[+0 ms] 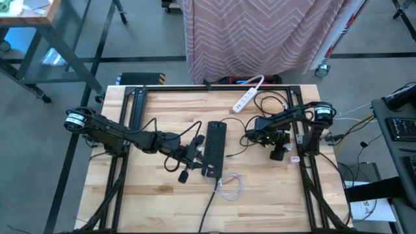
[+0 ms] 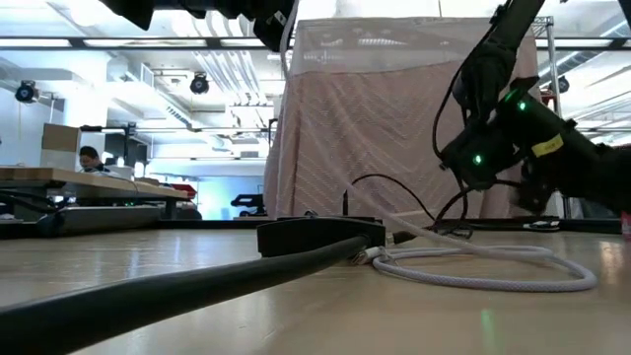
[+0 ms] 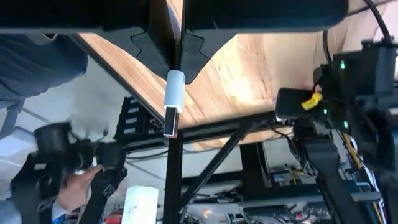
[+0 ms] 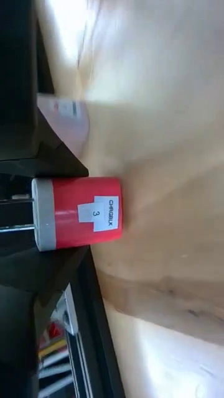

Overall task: Insert USB
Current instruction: Insert the violet charger cable into the red charger adapter

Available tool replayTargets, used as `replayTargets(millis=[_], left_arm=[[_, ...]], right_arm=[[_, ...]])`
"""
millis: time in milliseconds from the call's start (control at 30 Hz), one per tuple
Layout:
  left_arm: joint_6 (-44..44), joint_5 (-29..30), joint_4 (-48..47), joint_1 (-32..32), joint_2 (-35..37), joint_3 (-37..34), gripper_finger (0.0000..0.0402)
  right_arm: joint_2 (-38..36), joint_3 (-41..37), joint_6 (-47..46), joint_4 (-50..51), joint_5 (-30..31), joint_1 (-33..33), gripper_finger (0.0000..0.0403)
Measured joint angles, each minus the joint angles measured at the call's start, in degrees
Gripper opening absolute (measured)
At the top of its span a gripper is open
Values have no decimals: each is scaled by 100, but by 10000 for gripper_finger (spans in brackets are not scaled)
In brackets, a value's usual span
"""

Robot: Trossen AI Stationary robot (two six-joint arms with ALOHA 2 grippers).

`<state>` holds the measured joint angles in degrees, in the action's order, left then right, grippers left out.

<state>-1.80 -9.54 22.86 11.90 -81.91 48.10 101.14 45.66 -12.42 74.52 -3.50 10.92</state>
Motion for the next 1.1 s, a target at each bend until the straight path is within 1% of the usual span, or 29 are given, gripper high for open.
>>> replayTargets(millis=[100,200,333,400,467,567,633,733,833,967,1100], left_arm=[[0,0,-383,0,72,-2,0],[-1,0,-660,0,182,-2,0],[-10,2,-804,0,234,-2,0],[-69,51,-795,0,237,-2,0],[-177,261,-798,0,237,-2,0],[-416,747,-801,37,237,-2,0],[-555,911,-799,100,237,-2,0],[-680,1050,-785,209,237,-2,0],[-669,1170,-727,219,239,-2,0],[-655,1345,-691,218,239,-2,0],[-671,1360,-535,225,239,-2,0]], right_arm=[[-454,120,-186,15,35,-345,134],[-1027,285,-657,15,106,-755,133],[-1788,597,-1899,-126,207,-1512,133],[-2076,761,-2592,-440,270,-1987,133],[-2311,900,-3094,-866,447,-2493,133],[-2452,1145,-3608,-1616,760,-3208,133],[-2455,1304,-3767,-2090,1090,-3642,133],[-2387,1585,-3739,-2928,1598,-4202,133],[-2304,1815,-3389,-3927,2054,-4636,133],[-2257,2135,-2482,-5160,2239,-5005,133],[-2240,2224,-1351,-6373,2306,-5261,133]])
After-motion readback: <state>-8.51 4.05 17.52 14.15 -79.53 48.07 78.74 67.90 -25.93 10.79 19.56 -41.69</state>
